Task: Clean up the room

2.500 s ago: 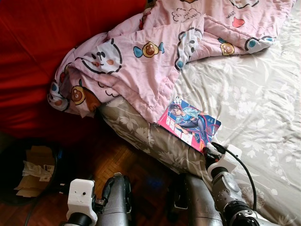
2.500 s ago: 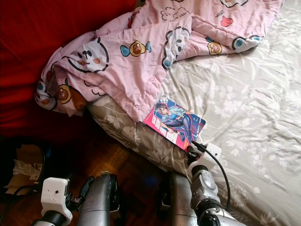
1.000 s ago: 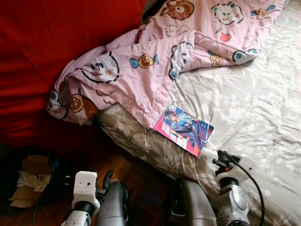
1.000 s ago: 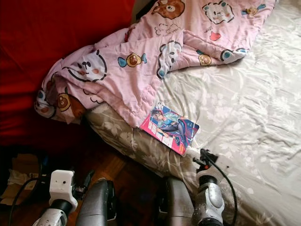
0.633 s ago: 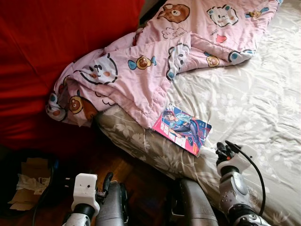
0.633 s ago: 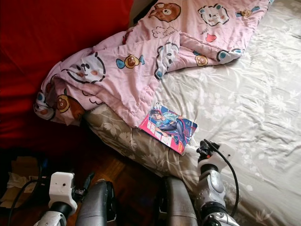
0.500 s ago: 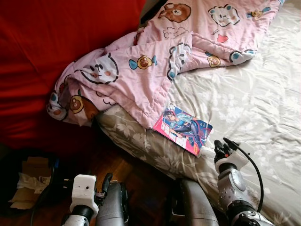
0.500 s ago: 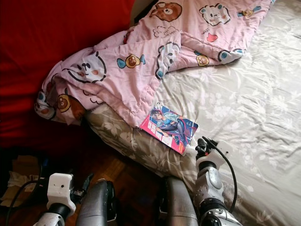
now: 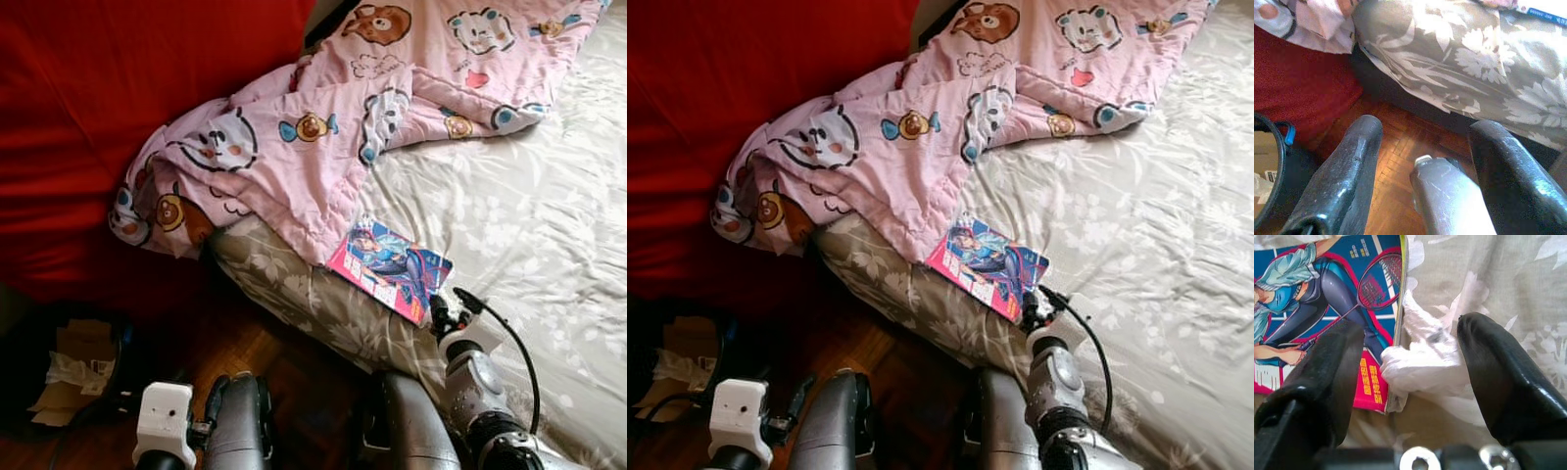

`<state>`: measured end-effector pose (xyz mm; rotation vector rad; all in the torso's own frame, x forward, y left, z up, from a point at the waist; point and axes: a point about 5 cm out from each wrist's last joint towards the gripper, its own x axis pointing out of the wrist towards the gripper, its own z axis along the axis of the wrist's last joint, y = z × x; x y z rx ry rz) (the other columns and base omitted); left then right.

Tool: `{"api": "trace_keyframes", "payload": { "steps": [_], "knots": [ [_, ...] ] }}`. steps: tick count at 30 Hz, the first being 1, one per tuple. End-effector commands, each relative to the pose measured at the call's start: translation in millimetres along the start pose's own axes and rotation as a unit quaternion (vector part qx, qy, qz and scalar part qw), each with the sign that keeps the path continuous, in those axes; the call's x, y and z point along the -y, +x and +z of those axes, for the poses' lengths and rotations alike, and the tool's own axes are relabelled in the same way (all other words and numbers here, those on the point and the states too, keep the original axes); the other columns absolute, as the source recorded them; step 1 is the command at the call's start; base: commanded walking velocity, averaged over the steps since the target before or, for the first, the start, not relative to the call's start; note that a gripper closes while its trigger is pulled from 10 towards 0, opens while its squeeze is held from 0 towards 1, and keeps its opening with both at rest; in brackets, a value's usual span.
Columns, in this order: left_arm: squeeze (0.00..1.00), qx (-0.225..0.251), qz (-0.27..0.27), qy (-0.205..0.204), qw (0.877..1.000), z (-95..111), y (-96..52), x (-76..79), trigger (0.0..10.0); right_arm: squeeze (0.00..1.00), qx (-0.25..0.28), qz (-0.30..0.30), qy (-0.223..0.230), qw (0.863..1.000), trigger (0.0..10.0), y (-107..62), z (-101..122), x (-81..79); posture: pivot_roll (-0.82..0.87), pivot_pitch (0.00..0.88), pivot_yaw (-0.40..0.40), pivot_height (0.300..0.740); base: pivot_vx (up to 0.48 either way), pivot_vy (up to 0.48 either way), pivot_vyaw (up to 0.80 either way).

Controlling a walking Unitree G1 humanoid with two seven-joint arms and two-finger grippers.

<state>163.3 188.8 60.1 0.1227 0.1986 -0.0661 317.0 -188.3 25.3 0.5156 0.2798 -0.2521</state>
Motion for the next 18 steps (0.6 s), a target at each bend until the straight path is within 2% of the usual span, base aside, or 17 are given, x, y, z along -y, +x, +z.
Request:
{"api": "trace_keyframes", "payload": {
  "steps": [1,8,18],
  "knots": [
    [0.00,-0.020,-0.003,0.008,1.000,-5,-8.3,-0.5,10.0,0.00,-0.011,-0.014,0.001,1.000,10.0,-2.3,-5,7.1,0.18,0.364,0.024,0.624,0.000,0.000,0.00],
    [0.00,-0.030,-0.004,0.013,0.999,-6,-16.3,-2.2,10.0,0.00,-0.015,-0.017,0.004,1.000,10.0,-2.4,-6,7.3,0.18,0.387,0.030,0.624,0.000,0.000,0.00],
    [0.00,-0.036,-0.009,0.024,0.999,1,-29.9,-3.1,10.0,0.00,-0.031,-0.014,0.012,0.999,10.0,-3.5,-15,-1.4,0.20,0.429,0.044,0.624,0.000,0.000,0.00]
  ]
}}
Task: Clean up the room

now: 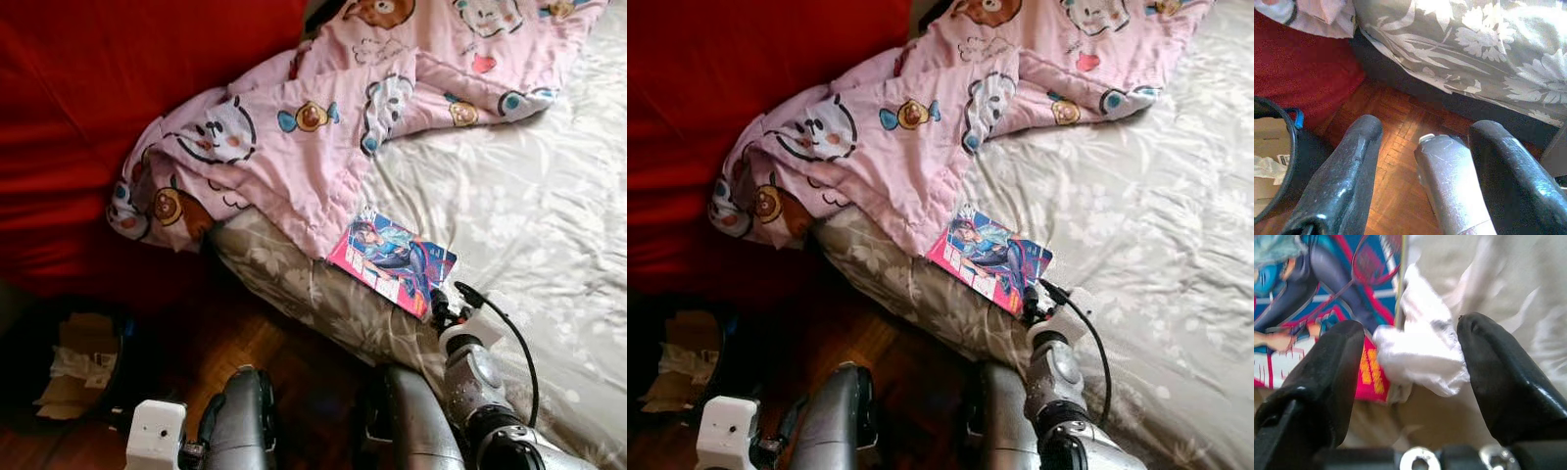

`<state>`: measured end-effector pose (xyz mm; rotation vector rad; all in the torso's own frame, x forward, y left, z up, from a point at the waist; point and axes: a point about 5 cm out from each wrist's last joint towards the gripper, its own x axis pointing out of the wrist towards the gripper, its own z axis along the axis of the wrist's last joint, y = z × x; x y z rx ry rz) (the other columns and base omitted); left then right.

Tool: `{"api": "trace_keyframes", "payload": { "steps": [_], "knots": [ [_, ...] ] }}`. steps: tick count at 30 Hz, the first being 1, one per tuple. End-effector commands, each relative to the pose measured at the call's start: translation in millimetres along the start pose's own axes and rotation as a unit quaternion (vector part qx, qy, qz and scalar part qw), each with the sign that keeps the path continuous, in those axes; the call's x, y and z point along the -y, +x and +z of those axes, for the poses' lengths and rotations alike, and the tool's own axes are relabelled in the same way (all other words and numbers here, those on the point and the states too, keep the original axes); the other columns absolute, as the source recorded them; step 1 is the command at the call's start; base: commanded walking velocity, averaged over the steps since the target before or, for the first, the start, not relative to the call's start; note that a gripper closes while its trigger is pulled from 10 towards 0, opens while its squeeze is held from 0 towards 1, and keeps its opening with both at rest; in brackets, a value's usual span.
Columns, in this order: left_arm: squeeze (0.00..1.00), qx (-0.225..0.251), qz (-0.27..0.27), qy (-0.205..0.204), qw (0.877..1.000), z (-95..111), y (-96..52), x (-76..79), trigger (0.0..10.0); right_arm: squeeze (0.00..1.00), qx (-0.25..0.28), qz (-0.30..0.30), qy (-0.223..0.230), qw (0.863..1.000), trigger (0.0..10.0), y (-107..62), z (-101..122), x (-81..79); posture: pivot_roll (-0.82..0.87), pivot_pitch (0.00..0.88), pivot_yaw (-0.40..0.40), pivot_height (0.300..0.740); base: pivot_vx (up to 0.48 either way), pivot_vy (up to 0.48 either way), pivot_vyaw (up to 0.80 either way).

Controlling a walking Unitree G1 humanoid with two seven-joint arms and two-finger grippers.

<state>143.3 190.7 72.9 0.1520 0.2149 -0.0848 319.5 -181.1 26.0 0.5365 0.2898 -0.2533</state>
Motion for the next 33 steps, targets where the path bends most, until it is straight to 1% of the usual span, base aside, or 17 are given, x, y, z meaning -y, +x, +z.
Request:
{"api": "trace_keyframes", "payload": {
  "steps": [1,5,6,7,8,15,27,31,33],
  "knots": [
    [0.00,-0.028,-0.001,0.009,1.000,-7,-7.9,-1.2,10.0,0.00,-0.026,-0.013,0.002,1.000,10.0,-4.2,-12,5.7,0.20,0.431,0.043,0.624,0.000,0.000,0.00],
    [0.00,-0.027,-0.001,0.011,1.000,-4,-9.0,-1.9,10.0,0.00,-0.028,-0.012,0.002,1.000,10.0,-3.8,-12,5.5,0.21,0.438,0.044,0.624,0.000,0.000,0.00],
    [0.00,-0.026,0.000,0.011,1.000,-3,-9.1,-2.0,10.0,0.00,-0.027,-0.012,0.002,1.000,7.2,-3.6,-11,5.4,0.21,0.441,0.045,0.624,0.000,0.000,0.00],
    [0.00,-0.026,0.000,0.012,1.000,-2,-9.3,-2.0,10.0,0.00,-0.026,-0.011,0.002,1.000,0.9,-3.3,-10,5.2,0.21,0.442,0.045,0.624,0.000,0.000,0.00],
    [0.00,-0.027,0.001,0.012,1.000,-2,-9.5,-2.2,10.0,0.00,-0.024,-0.010,0.002,1.000,0.0,-2.9,-10,4.9,0.21,0.442,0.045,0.624,0.000,0.000,0.00],
    [0.00,-0.026,0.003,0.011,1.000,-2,-6.4,-1.9,10.0,0.00,-0.019,-0.005,0.000,1.000,0.0,-1.2,-6,3.3,0.20,0.435,0.037,0.624,0.000,0.000,0.00],
    [0.00,-0.022,0.006,0.012,1.000,-3,-2.4,-1.3,10.0,0.00,-0.022,-0.005,-0.004,1.000,0.0,-2.8,-9,4.9,0.20,0.424,0.030,0.624,0.000,0.000,0.00],
    [0.00,-0.021,0.007,0.010,1.000,-3,0.8,-0.6,10.0,0.00,-0.025,-0.004,-0.005,1.000,0.0,-3.0,-10,4.9,0.20,0.414,0.027,0.624,0.000,0.000,0.00],
    [0.00,-0.020,0.008,0.008,1.000,-4,5.3,-0.3,10.0,0.00,-0.027,-0.002,-0.007,1.000,0.0,-2.9,-10,4.1,0.19,0.403,0.022,0.624,0.000,0.000,0.00]
  ]
}}
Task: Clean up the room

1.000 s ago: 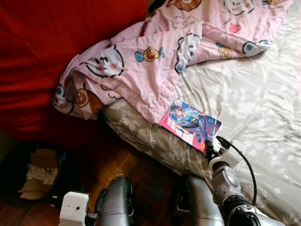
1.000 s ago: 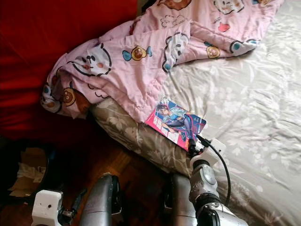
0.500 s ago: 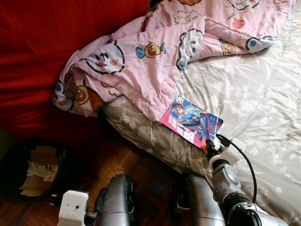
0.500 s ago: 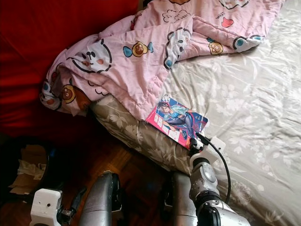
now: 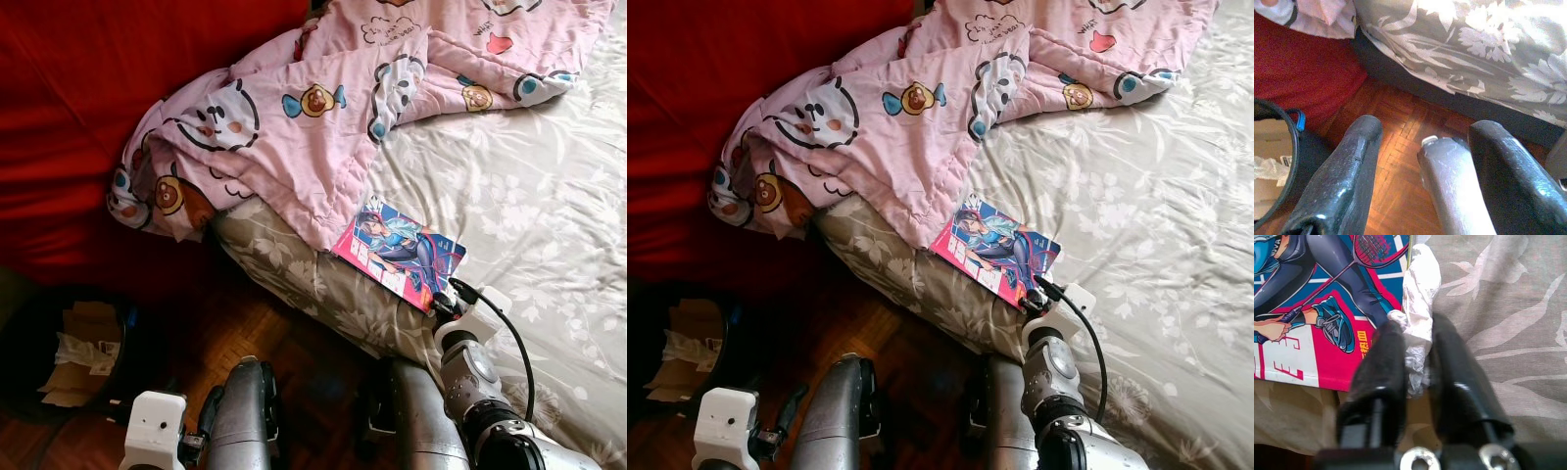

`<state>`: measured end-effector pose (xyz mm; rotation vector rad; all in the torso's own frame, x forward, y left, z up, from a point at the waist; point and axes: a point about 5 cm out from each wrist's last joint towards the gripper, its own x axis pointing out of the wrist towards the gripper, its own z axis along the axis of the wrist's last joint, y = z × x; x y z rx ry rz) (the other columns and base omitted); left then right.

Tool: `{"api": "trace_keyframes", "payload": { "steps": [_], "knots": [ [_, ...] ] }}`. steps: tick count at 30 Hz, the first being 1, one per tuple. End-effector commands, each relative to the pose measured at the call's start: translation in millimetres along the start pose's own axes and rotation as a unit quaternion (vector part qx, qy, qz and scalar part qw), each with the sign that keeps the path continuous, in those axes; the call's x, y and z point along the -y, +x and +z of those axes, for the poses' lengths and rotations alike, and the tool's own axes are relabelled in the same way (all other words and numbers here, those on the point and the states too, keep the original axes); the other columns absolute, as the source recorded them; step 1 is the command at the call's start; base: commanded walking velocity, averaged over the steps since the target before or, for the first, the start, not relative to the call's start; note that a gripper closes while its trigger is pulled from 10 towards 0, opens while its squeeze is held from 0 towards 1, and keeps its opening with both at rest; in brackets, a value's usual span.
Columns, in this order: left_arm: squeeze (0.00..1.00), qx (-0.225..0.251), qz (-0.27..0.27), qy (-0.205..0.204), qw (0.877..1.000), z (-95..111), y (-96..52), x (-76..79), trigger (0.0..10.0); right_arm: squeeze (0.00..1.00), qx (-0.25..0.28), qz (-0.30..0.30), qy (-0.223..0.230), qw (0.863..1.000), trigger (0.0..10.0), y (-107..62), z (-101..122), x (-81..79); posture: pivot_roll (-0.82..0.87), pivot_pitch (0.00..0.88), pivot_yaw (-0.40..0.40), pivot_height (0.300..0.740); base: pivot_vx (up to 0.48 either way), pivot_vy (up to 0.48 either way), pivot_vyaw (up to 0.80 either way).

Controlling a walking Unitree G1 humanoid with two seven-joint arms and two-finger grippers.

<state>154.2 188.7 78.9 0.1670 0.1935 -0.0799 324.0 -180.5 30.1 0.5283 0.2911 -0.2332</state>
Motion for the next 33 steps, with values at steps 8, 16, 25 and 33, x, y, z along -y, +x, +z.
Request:
{"api": "trace_keyframes", "payload": {
  "steps": [8,16,25,33],
  "knots": [
    [0.00,-0.023,0.008,-0.001,1.000,-15,9.7,-0.5,10.0,0.00,-0.032,-0.012,-0.006,0.999,0.0,-7.9,-18,13.1,0.19,0.362,0.014,0.624,0.000,0.000,0.00],
    [0.00,-0.012,0.009,-0.005,1.000,-21,25.7,-1.9,10.0,0.00,-0.025,-0.016,-0.019,0.999,0.0,-9.2,-16,18.8,0.17,0.269,0.000,0.624,0.000,0.000,0.00],
    [0.00,-0.039,0.033,-0.044,0.998,-46,61.6,-9.4,10.0,0.00,0.004,-0.024,-0.044,0.999,0.0,-16.9,-14,39.3,0.08,0.117,-0.004,0.624,0.000,0.000,0.00],
    [0.00,-0.083,0.034,-0.066,0.994,-69,82.4,-2.7,10.0,0.00,-0.022,-0.047,-0.069,0.996,2.9,-34.1,-32,66.2,0.04,0.022,-0.016,0.624,0.000,0.000,0.00]
  ]
}}
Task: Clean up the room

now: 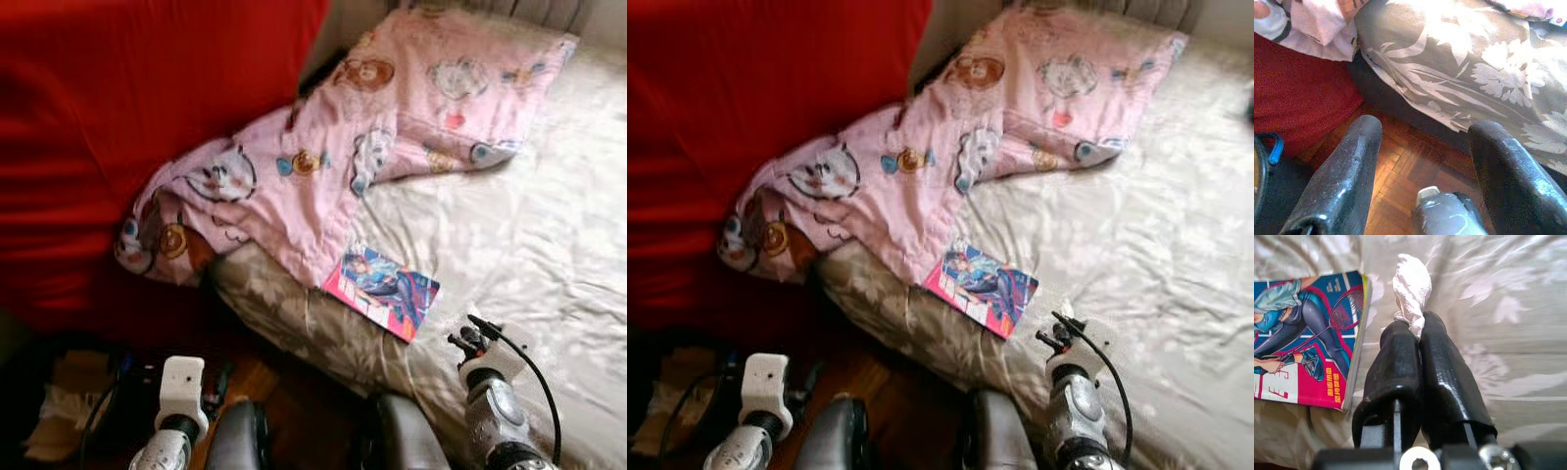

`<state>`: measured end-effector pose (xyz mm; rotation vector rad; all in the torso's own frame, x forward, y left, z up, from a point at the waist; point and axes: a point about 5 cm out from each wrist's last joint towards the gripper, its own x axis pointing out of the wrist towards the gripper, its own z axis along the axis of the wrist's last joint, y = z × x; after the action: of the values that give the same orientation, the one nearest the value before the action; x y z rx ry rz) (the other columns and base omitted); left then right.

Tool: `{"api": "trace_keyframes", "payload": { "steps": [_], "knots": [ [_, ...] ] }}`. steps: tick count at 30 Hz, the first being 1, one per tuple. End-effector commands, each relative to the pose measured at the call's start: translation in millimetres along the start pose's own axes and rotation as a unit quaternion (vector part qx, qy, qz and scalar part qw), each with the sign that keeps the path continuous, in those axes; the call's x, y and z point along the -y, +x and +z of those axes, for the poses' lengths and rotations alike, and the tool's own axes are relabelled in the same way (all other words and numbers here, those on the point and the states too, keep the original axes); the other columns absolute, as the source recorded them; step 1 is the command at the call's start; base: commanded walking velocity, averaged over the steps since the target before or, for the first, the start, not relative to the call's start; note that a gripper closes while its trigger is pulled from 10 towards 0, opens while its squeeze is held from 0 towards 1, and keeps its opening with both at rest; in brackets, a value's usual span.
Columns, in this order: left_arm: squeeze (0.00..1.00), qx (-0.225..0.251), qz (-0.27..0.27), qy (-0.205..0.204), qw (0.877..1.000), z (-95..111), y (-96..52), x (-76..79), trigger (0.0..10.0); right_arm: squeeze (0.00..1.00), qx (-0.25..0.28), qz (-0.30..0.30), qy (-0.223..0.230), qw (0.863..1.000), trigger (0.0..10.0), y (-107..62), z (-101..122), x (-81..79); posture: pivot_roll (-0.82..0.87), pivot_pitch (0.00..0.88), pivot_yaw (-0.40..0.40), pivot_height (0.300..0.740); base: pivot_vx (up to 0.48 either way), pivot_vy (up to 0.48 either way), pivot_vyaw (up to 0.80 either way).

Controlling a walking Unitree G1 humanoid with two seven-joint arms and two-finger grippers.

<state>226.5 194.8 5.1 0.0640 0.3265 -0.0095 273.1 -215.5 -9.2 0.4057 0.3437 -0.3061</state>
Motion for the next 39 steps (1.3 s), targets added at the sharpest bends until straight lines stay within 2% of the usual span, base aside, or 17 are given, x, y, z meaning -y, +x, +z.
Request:
{"api": "trace_keyframes", "payload": {
  "steps": [1,2,4,9,11,13,14,15,20,22,28,34,39],
  "knots": [
    [0.00,-0.028,0.012,-0.016,0.999,-15,1.6,-2.4,10.0,0.00,-0.029,0.007,-0.032,0.999,10.0,-7.9,-15,5.9,0.03,0.010,-0.019,0.624,0.000,0.000,0.00],
    [0.00,-0.028,0.012,-0.016,0.999,-15,1.6,-2.4,10.0,0.00,-0.029,0.007,-0.032,0.999,10.0,-7.9,-15,5.9,0.03,0.010,-0.019,0.624,0.000,0.000,0.00],
    [0.00,-0.070,0.014,-0.030,0.997,-32,5.9,-1.5,10.0,0.00,-0.084,-0.004,-0.053,0.995,10.0,-20.4,-39,17.8,0.03,0.000,-0.027,0.624,0.000,0.000,0.00],
    [0.00,-0.103,0.023,-0.030,0.994,-42,8.1,-2.7,10.0,0.00,-0.119,-0.017,-0.076,0.990,10.0,-26.6,-49,26.7,0.02,0.000,-0.028,0.624,0.000,0.000,0.00],
    [0.00,-0.111,0.036,-0.043,0.992,-45,8.4,-5.0,10.0,0.00,-0.128,-0.015,-0.078,0.989,10.0,-27.4,-51,26.9,0.02,0.000,-0.029,0.624,0.000,0.000,0.00],
    [0.00,-0.133,0.039,-0.048,0.989,-54,7.2,-4.3,10.0,0.00,-0.137,-0.004,-0.140,0.981,10.0,-28.1,-53,25.1,0.02,0.000,-0.036,0.624,0.000,0.000,0.00],
    [0.00,-0.133,0.039,-0.048,0.989,-54,7.2,-4.3,10.0,0.00,-0.137,-0.004,-0.140,0.981,10.0,-28.1,-53,25.1,0.02,0.000,-0.036,0.624,0.000,0.000,0.00],
    [0.00,-0.152,0.042,-0.048,0.986,-61,5.1,-2.9,10.0,0.00,-0.148,0.004,-0.177,0.973,10.0,-29.7,-57,24.2,0.01,0.000,-0.037,0.628,0.000,0.000,0.00],
    [0.00,-0.192,0.075,-0.069,0.976,-76,-2.9,-1.3,10.0,0.00,-0.187,-0.009,-0.184,0.965,10.0,-38.7,-70,32.1,0.01,0.000,-0.047,0.653,0.000,0.000,0.00],
    [0.00,-0.202,0.053,-0.051,0.977,-79,-4.2,6.5,10.0,0.00,-0.202,-0.008,-0.187,0.961,10.0,-44.0,-76,35.1,0.01,0.000,-0.047,0.668,0.000,0.000,0.00],
    [0.00,-0.238,0.053,-0.044,0.969,-91,-11.8,7.4,10.0,0.00,-0.228,-0.009,-0.200,0.953,10.0,-55.2,-90,40.2,0.00,0.000,-0.040,0.708,0.000,0.000,0.00],
    [0.00,-0.256,0.069,-0.053,0.963,-97,-16.6,8.1,10.0,0.00,-0.233,0.012,-0.210,0.949,10.0,-57.0,-93,36.9,-0.01,0.000,-0.038,0.738,0.000,0.000,0.00],
    [0.00,-0.257,0.059,-0.054,0.963,-95,-14.3,12.6,10.0,0.00,-0.233,0.019,-0.217,0.948,10.0,-54.4,-90,36.2,0.00,0.000,-0.053,0.740,0.000,0.000,0.00]
  ]
}}
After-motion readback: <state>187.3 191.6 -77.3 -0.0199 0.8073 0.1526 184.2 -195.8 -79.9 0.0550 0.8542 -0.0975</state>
